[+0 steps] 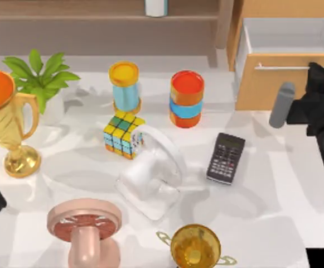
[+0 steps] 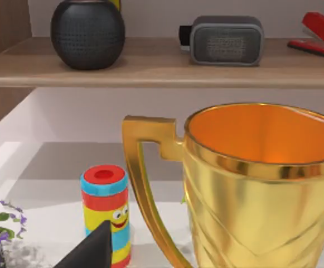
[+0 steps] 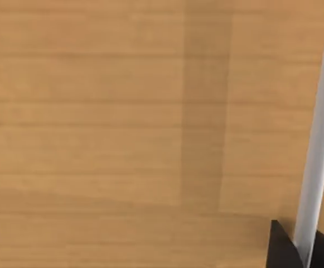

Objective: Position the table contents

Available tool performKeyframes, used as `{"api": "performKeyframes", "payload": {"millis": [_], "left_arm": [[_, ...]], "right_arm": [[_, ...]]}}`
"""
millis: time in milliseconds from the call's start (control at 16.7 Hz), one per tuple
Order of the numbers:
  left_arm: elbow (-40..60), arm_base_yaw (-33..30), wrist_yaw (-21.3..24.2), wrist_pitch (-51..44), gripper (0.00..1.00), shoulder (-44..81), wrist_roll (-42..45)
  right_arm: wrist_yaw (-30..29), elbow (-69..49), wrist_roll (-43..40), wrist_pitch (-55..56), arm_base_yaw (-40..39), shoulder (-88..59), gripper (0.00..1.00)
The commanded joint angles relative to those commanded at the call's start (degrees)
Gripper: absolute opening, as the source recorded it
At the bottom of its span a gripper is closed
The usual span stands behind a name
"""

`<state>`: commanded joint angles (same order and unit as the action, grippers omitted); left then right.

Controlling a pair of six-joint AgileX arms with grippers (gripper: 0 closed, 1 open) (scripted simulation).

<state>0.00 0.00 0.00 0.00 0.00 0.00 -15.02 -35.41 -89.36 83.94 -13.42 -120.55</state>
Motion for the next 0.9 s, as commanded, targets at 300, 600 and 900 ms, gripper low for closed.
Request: {"api": "performKeyframes", "payload": {"millis": [300, 600, 900], "left_arm": [[0.0, 0.0, 0.0, 0.0, 1.00, 0.0, 0.0], [0.0, 0.0, 0.0, 0.0, 1.00, 0.0, 0.0], [0.0, 0.0, 0.0, 0.0, 1.00, 0.0, 0.0]], "right_arm": [[1.7, -9.9, 0.6, -5.7, 1.7, -3.7, 0.00], [1.9, -11.2, 0.6, -6.7, 1.7, -4.0, 0.00], [2.5, -17.0, 0.3, -9.7, 2.5, -6.5, 0.00]]}}
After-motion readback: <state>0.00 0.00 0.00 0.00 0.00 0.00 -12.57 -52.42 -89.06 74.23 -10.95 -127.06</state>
